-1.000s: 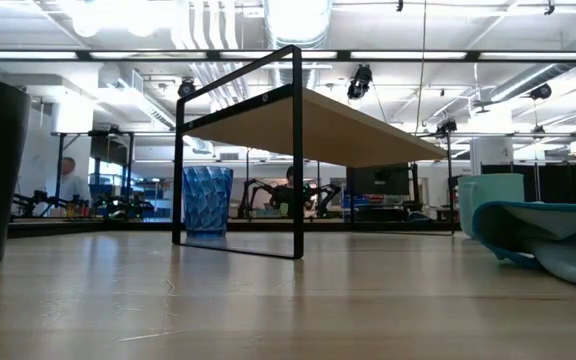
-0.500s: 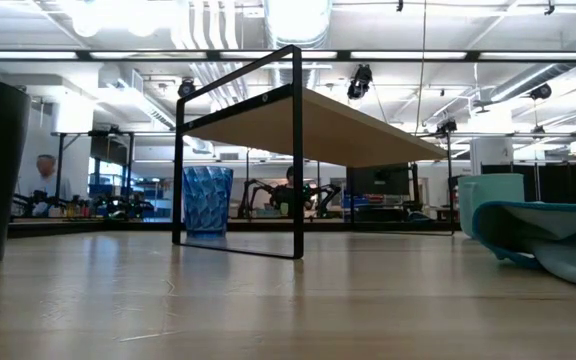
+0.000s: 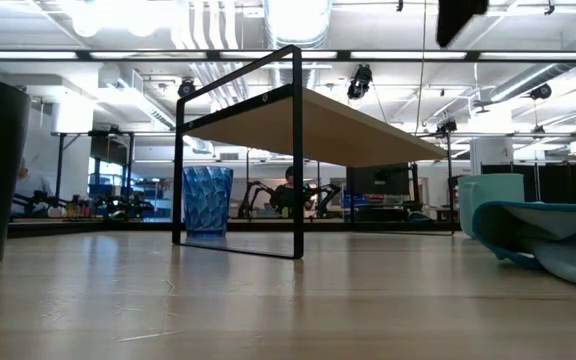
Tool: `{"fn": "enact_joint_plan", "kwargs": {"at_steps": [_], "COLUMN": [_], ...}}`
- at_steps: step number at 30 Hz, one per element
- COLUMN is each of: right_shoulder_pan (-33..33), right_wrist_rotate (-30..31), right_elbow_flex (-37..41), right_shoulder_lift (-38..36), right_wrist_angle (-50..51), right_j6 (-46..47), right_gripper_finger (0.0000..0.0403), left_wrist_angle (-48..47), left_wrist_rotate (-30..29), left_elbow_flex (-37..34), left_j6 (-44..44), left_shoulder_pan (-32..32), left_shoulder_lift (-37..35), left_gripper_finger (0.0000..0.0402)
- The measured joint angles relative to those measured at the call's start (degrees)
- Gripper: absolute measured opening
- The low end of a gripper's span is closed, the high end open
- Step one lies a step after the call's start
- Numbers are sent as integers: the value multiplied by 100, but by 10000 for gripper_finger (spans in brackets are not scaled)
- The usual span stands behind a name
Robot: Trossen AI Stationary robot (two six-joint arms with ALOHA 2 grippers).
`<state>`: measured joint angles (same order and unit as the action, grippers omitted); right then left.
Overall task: Stack small to large cups/mugs on shelf
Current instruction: Put the light blue mug on the shelf
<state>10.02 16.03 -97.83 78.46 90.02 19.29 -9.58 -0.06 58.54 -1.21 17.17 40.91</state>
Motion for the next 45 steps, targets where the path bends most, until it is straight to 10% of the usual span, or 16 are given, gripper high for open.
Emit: {"fn": "enact_joint_plan", "kwargs": {"at_steps": [13, 45], "right_shoulder_pan": [365, 367], "right_wrist_rotate": [-702, -682], "right_elbow_flex": [2338, 4332], "right_shoulder_lift": [-341, -337], "right_wrist_angle": [-8, -1822], "right_j6": [920, -800], "right_gripper_finger": [119, 118], "left_wrist_angle": [-44, -32], "left_wrist_rotate": [0, 5], "left_elbow_flex": [0, -7], "left_j6": [3, -13], "left_shoulder_pan": [-1, -2], "left_shoulder_lift": [76, 236], "left_gripper_finger": [0, 0]}}
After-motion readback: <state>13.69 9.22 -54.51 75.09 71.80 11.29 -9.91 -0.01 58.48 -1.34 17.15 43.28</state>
